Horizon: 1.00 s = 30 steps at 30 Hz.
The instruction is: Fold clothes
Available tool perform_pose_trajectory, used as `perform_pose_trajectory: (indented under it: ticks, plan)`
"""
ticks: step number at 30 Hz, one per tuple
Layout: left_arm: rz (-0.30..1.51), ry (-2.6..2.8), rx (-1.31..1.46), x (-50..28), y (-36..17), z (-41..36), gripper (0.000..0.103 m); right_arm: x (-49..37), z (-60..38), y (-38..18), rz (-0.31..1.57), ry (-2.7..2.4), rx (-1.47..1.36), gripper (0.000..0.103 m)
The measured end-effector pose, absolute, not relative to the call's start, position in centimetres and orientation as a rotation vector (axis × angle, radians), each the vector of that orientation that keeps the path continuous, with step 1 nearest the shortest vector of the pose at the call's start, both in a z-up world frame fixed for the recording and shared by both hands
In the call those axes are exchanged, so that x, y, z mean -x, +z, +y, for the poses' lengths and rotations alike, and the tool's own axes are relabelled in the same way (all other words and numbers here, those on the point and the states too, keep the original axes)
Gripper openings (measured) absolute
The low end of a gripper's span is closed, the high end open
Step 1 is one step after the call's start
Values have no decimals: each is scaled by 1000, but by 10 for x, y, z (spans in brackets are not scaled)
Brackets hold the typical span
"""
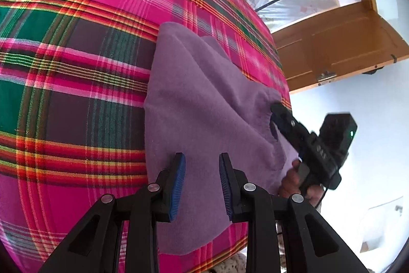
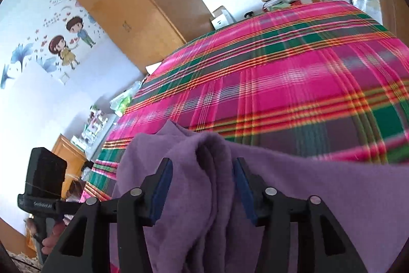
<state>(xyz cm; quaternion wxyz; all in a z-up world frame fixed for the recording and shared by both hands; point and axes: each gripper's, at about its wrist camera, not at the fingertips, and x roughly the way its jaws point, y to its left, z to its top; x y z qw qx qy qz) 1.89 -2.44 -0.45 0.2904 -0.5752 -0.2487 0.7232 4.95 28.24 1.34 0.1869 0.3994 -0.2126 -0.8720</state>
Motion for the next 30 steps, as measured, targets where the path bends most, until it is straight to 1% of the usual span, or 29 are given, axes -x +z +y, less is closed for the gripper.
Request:
perform_pose_trajectory:
  ticks: [2,3,4,5,6,9,12,15,19,20,22,23,24,26,30]
  plan:
    - [-658,1925,1540,-18,-6,-24,28,-42,281,9,-608,-2431,-1158,51]
    - [-660,1923,1541,-18,-7,-23,28,-40,280,8,-614,-2425,-1168,47]
    - [-659,1922,1543,-17,-8,-23,28,-39,280,6,-623,-2425,-1169,41]
    - [-658,1919,1544,-17,-9,-23,28,-39,280,6,-620,-2435,-1166,27]
    - [-657,1917,1545,-17,-9,-23,28,-40,281,7,-615,-2448,-1157,22]
    - [-655,1908,1552,-17,-11,-27,28,-45,286,10,-641,-2466,-1121,16]
    - [-654,1895,1553,-16,-12,-27,28,-48,295,13,-710,-2481,-1096,14]
    - [-648,1888,1550,-16,-13,-28,28,-44,303,5,-791,-2472,-1131,14]
    - [-645,1886,1544,-16,-14,-27,28,-42,306,-3,-834,-2467,-1181,17]
    - [-645,1885,1542,-15,-14,-27,28,-43,307,-3,-846,-2462,-1180,21]
    - [-650,1881,1537,-14,-14,-28,28,-48,311,2,-858,-2462,-1152,23]
    - [-654,1878,1534,-13,-15,-29,28,-51,312,6,-855,-2473,-1135,26]
    - [-660,1875,1531,-13,-15,-30,28,-56,314,9,-848,-2485,-1117,32]
    - [-666,1872,1526,-13,-17,-31,28,-67,319,13,-843,-2491,-1104,39]
    - [-675,1868,1520,-13,-19,-33,28,-89,323,12,-837,-2463,-1127,41]
